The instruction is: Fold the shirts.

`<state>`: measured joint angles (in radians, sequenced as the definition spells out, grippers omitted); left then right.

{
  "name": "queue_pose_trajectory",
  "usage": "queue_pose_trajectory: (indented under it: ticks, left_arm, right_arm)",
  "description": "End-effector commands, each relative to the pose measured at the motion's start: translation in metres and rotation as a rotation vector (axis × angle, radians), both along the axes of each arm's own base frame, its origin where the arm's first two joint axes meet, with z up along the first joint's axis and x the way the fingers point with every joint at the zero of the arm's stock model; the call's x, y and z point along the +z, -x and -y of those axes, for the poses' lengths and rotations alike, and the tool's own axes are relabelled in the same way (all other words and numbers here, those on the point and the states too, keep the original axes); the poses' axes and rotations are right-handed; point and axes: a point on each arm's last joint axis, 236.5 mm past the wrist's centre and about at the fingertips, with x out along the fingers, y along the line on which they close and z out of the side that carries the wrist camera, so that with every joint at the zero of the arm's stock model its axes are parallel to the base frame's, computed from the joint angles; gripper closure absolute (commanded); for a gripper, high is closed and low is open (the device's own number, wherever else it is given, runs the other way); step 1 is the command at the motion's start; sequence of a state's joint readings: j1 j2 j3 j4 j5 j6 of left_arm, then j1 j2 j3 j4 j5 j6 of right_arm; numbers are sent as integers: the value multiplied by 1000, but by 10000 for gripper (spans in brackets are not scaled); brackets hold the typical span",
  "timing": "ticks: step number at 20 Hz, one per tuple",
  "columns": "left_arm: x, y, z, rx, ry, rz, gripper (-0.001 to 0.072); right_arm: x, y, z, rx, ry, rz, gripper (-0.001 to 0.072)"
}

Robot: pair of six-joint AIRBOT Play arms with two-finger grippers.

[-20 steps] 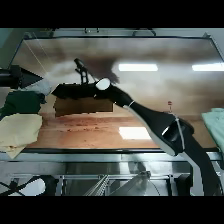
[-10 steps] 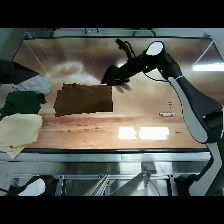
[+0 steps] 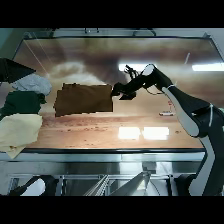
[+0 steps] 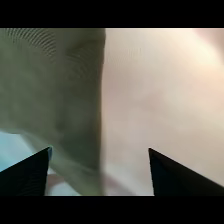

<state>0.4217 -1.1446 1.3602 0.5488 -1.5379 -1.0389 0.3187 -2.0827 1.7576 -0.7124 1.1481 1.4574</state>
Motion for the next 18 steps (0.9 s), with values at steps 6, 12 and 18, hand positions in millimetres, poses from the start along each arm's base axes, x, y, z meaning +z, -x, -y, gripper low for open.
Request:
queue_pose_trajectory:
  ticks: [6, 12, 18]
  left_arm:
    - [1, 0, 0, -14, -16, 24, 691]
    - [1, 1, 0, -15, -16, 24, 691]
    - [1, 1, 0, -16, -16, 23, 691]
  right_arm:
    - [-11, 8, -65, -44, -159, -23, 144]
    - [-7, 33, -96, 12, -174, -28, 658]
    - [103, -16, -51, -82, -213, 165, 687]
